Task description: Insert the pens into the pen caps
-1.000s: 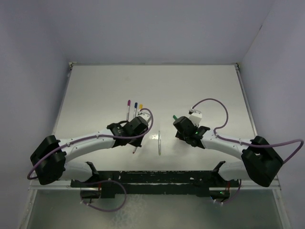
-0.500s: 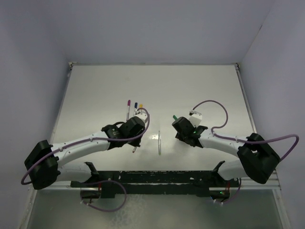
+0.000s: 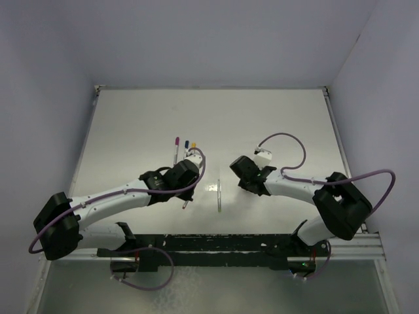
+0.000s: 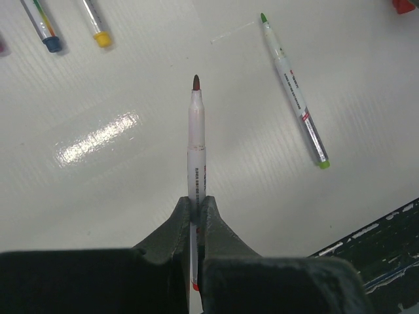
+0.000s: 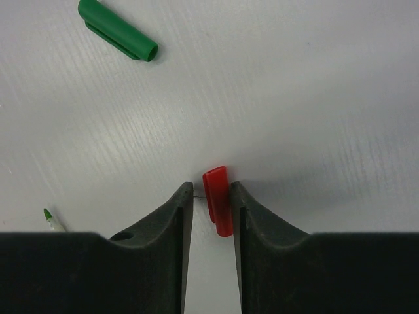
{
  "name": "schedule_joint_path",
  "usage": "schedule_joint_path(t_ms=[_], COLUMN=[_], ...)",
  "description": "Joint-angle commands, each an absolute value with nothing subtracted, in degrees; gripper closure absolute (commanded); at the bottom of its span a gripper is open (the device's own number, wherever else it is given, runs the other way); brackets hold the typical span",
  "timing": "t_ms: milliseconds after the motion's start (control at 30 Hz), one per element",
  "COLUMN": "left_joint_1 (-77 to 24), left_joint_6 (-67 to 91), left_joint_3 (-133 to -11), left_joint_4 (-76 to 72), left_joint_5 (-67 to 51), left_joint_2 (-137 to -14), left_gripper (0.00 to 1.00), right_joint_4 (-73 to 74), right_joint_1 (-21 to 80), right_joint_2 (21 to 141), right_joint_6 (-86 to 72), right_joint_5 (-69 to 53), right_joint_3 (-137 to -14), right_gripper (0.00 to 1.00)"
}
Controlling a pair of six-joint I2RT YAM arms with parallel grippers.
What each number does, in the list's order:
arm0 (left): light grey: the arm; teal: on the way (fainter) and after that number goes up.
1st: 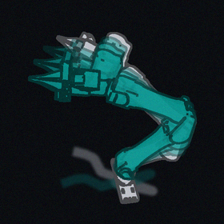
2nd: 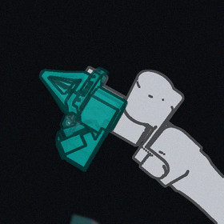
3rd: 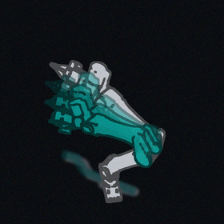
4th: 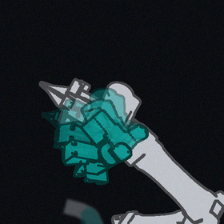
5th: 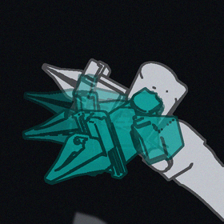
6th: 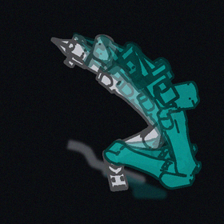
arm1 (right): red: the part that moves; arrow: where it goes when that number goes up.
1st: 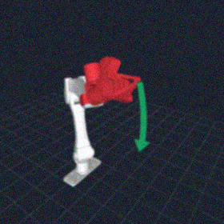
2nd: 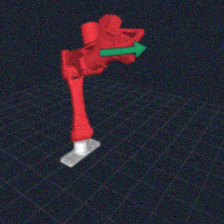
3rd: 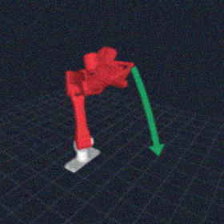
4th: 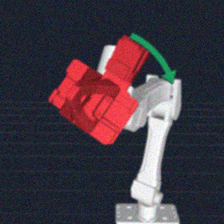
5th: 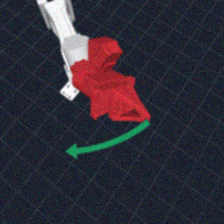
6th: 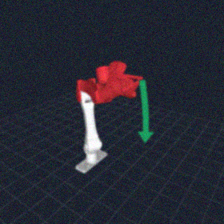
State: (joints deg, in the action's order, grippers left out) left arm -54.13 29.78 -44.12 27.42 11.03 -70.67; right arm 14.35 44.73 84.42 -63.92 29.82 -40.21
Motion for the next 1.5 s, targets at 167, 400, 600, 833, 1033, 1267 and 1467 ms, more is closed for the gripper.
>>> schedule_joint_path(t_ms=[167, 400, 600, 833, 1033, 1267, 1467], left_joint_1=[-54.3, -54.3, -54.3, -54.3, -55.1, -57.3, -60.8], left_joint_6=[29.4, 29.2, 28.9, 29.2, 28.0, 29.8, 31.3], left_joint_3=[-44.5, -44.8, -44.4, -39.8, -36.7, -34.5, -34.3], left_joint_4=[25.7, 25.4, 22.9, 12.8, 0.7, -16.5, -25.4], left_joint_5=[12.6, 13.1, 11.5, 7.0, 2.6, -3.0, -1.5], left_joint_2=[-69.1, -68.8, -69.5, -65.7, -67.2, -72.2, -74.8], left_gripper=[1.00, 1.00, 1.00, 1.00, 1.00, 1.00, 1.00], right_joint_4=[19.9, 20.8, 18.2, 6.9, 0.1, -13.6, -25.3], right_joint_1=[44.8, 44.8, 44.7, 44.8, 44.8, 44.8, 44.8], right_joint_2=[87.9, 85.4, 81.8, 71.2, 62.3, 52.4, 45.5], right_joint_6=[-65.6, -64.7, -60.3, -47.9, -40.5, -35.0, -34.0], right_joint_5=[29.8, 28.1, 27.7, 29.2, 30.6, 29.4, 26.2], right_joint_3=[-40.5, -38.7, -38.5, -37.1, -35.6, -28.5, -23.1], right_gripper=[0.85, 1.00, 1.00, 1.00, 1.00, 1.00, 1.00])
